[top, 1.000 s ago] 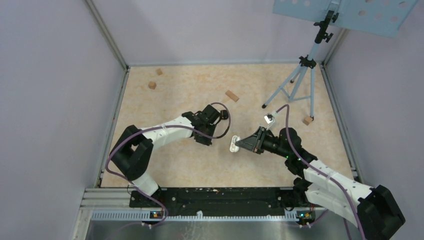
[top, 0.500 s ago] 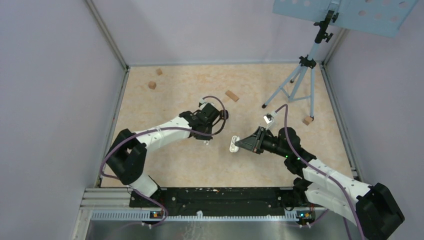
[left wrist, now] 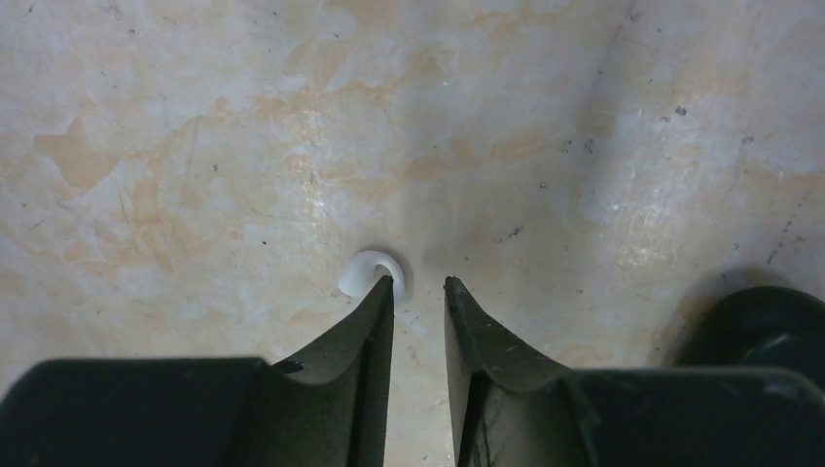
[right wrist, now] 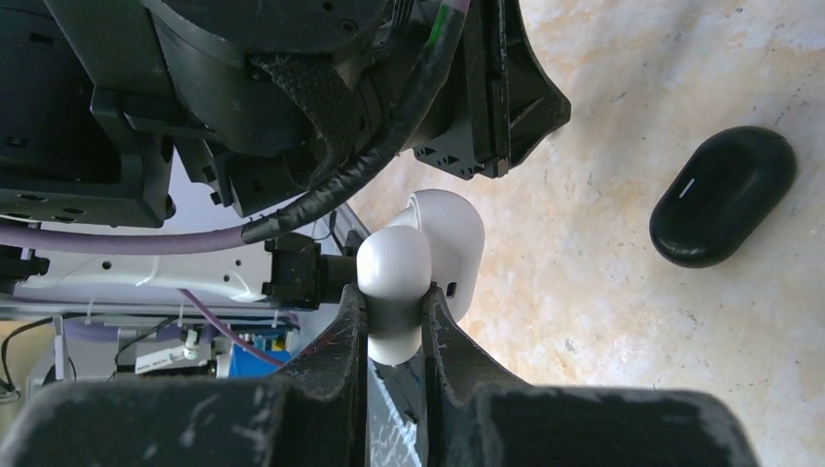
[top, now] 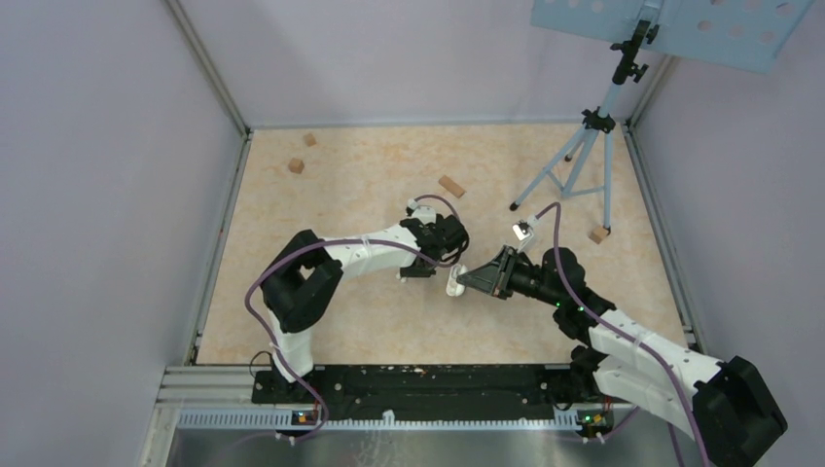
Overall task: Insert the wireless bluetooth earbuds into the charging case
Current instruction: Pick up the left earbud from the center of the board.
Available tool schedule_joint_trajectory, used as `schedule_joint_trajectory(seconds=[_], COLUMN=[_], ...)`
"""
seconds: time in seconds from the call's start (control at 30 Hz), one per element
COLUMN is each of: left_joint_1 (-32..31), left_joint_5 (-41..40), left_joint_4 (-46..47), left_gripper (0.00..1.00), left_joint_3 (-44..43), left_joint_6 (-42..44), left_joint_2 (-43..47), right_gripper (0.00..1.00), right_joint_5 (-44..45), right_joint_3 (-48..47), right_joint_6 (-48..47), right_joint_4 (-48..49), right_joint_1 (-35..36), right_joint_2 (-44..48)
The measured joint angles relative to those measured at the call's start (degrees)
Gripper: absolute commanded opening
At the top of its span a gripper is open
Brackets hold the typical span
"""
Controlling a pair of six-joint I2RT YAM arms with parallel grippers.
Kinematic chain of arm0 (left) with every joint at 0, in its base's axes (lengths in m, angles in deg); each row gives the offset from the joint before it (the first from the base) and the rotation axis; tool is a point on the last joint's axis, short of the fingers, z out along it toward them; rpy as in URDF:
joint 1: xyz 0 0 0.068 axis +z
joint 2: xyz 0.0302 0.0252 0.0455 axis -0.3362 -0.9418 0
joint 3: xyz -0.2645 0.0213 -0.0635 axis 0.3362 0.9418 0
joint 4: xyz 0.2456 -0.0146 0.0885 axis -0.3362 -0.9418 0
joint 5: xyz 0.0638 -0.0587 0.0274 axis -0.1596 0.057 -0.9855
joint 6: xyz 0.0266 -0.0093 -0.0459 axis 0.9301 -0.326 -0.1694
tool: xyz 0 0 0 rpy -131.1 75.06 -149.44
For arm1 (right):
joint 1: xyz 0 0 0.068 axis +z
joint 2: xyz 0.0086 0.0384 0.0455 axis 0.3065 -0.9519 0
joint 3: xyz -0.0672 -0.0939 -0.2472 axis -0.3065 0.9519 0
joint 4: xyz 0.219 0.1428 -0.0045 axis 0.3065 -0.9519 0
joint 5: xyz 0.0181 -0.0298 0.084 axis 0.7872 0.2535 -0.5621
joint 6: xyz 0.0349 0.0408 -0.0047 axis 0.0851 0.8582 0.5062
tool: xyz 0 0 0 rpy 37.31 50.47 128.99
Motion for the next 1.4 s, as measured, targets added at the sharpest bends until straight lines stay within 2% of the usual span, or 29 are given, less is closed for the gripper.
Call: schedule_joint_trajectory(seconds=[0.6,0.77,1.17,1.4], left_joint_1=[0.1,0.2,0.2,0.3], left_joint_5=[-2.1,-3.1,-3.1,-0.3], left_joint_4=[1.5,2.8,2.4,5.6], left_gripper=[0.29,0.24,0.0,0.0], left_joint_3=[3.6,5.3,8.3,14.1], left_joint_6=[-2.7,-3.2,-4.5,1.2], left_joint_2=[0.0,0.8,4.5,14.0], right_gripper=[0.0,0.0,0.0,0.0], right_joint_5=[0.0,0.0,0.0,0.0], right_joint_3=[0.0,0.0,0.0,0.0], right_joint_6=[0.0,0.0,0.0,0.0], right_joint_4=[-0.2,-0.2,-0.1,-0.1], right_joint_1=[0.0,0.0,0.0,0.0], right_joint_2=[0.5,0.7,0.7,0.7])
